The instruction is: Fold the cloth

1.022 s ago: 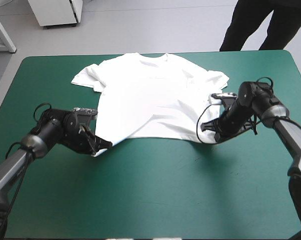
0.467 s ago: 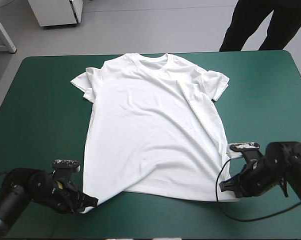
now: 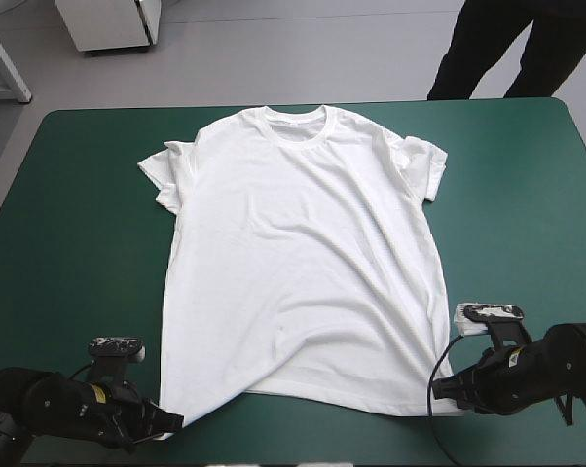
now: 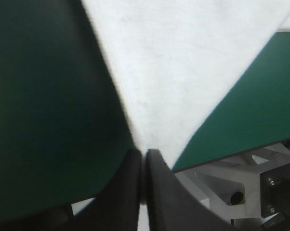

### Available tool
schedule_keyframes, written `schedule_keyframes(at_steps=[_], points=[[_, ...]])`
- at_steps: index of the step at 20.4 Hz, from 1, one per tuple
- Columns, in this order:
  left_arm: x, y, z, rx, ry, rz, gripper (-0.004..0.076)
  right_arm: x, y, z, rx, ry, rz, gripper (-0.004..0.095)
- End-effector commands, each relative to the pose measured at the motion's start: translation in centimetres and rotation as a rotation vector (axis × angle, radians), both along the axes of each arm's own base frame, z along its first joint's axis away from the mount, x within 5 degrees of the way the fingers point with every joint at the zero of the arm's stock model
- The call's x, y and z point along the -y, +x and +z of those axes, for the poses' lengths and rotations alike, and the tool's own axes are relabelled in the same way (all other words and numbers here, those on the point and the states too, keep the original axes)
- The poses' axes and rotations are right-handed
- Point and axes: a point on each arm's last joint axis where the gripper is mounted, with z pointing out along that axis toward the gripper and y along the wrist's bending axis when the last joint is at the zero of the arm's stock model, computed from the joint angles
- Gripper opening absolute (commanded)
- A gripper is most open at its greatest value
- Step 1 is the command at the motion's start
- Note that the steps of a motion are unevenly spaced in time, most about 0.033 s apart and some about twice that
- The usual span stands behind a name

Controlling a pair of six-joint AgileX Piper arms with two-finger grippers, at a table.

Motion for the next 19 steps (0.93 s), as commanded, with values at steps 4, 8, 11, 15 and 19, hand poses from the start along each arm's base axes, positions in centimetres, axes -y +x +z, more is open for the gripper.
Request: schedule_keyframes(at_steps=[4, 8, 11, 15, 19], points=[[1.0, -0.3, 1.6, -0.036, -0.114, -0.016, 0.0199, -0.8, -0.3, 1.0, -0.014, 0.1, -0.003, 0.0488], [1.0, 0.4, 5.3, 0.098, -0.131, -0.028, 0.0498, -0.4, 0.7, 4.5, 0.126, 0.061, -0.009, 0.0527], [-0.1, 2.5, 9.9, 0.321, 0.001, 0.026, 0.0458, 0.8, 2.2, 9.3, 0.326, -0.078, -0.013, 0.0459], [-0.5, 7.6, 13.1, 0.391, 0.187, 0.052, 0.0425, 0.8, 5.8, 12.9, 0.415, -0.145, -0.032, 0.0459], [0.6, 13.0, 13.4, 0.377, 0.239, 0.049, 0.0425, 0.1, 9.6, 13.4, 0.399, -0.147, -0.044, 0.0459]])
